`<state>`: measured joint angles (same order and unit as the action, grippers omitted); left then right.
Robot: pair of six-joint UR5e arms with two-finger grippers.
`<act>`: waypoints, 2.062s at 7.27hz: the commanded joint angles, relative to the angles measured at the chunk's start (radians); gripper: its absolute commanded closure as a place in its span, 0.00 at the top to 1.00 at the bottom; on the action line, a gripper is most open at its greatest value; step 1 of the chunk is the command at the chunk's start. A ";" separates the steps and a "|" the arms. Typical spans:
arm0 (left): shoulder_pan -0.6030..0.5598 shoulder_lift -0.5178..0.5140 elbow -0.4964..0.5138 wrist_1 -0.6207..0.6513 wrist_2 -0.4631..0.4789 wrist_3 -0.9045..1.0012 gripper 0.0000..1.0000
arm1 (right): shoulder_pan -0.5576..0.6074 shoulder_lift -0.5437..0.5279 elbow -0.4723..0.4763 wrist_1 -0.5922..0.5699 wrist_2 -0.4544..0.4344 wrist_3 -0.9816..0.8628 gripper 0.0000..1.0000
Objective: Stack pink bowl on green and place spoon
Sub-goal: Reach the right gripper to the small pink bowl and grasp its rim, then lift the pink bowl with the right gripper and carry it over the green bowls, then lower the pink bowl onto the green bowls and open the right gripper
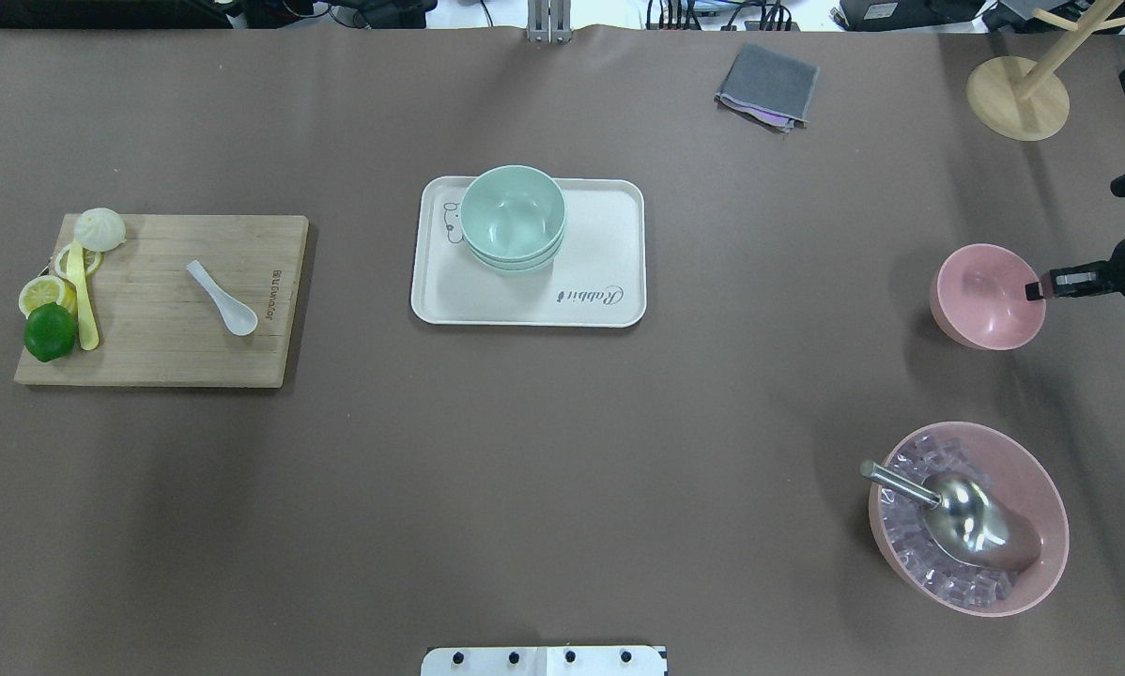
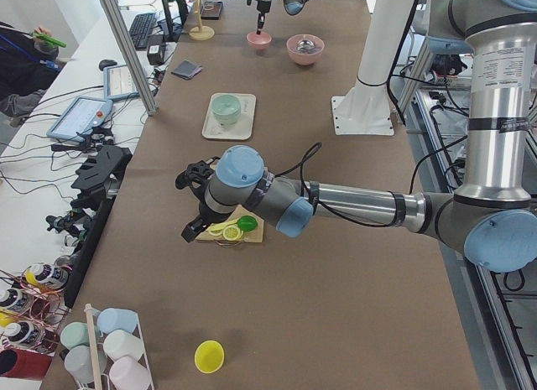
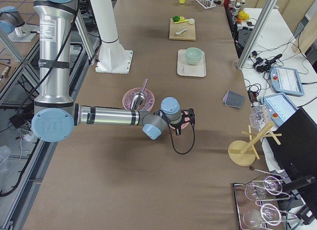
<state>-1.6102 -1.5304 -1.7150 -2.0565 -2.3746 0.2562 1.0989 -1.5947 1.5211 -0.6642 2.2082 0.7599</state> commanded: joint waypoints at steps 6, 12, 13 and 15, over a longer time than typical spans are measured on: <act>0.004 0.001 0.008 0.001 0.000 -0.003 0.98 | -0.314 0.656 -0.007 -0.585 -0.302 0.380 0.00; 0.004 0.001 0.017 0.001 0.003 -0.002 0.98 | -0.424 1.028 -0.239 -0.755 -0.389 0.599 0.00; 0.006 -0.001 0.020 -0.001 0.002 -0.002 0.98 | -0.427 1.035 -0.257 -0.753 -0.389 0.598 0.00; 0.006 -0.001 0.020 -0.001 0.002 -0.002 0.98 | -0.436 1.017 -0.260 -0.753 -0.390 0.584 0.00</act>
<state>-1.6047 -1.5307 -1.6957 -2.0563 -2.3729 0.2546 0.6683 -0.5733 1.2710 -1.4183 1.8199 1.3515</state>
